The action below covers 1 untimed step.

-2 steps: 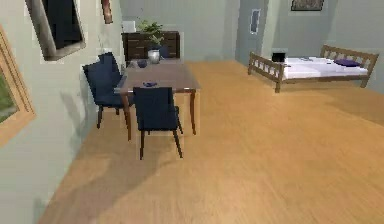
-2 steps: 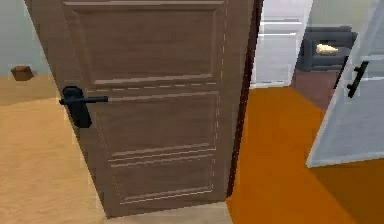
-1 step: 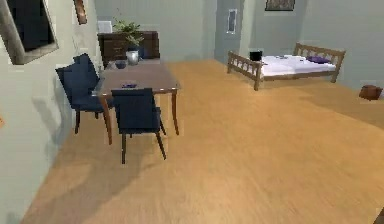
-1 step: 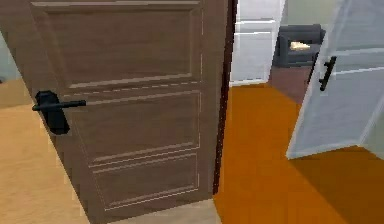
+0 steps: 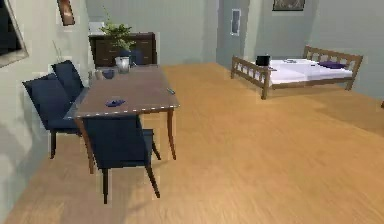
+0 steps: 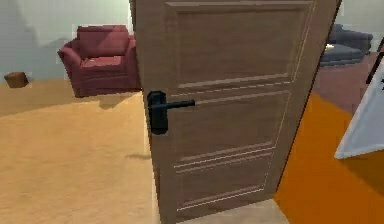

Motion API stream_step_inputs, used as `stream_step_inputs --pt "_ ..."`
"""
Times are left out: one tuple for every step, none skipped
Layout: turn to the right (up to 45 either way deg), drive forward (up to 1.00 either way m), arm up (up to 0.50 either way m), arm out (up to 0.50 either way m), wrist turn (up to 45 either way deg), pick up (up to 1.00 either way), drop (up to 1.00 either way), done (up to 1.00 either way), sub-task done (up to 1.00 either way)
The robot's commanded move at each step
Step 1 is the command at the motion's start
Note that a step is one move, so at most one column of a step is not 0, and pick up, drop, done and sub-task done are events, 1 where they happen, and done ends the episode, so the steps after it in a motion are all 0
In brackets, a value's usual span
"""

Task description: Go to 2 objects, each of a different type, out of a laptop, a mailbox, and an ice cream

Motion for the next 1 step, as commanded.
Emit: stream_step_inputs --pt "18.0 0.0 0.0 0.0 0.0 0.0 0.0 0.0 0.0"
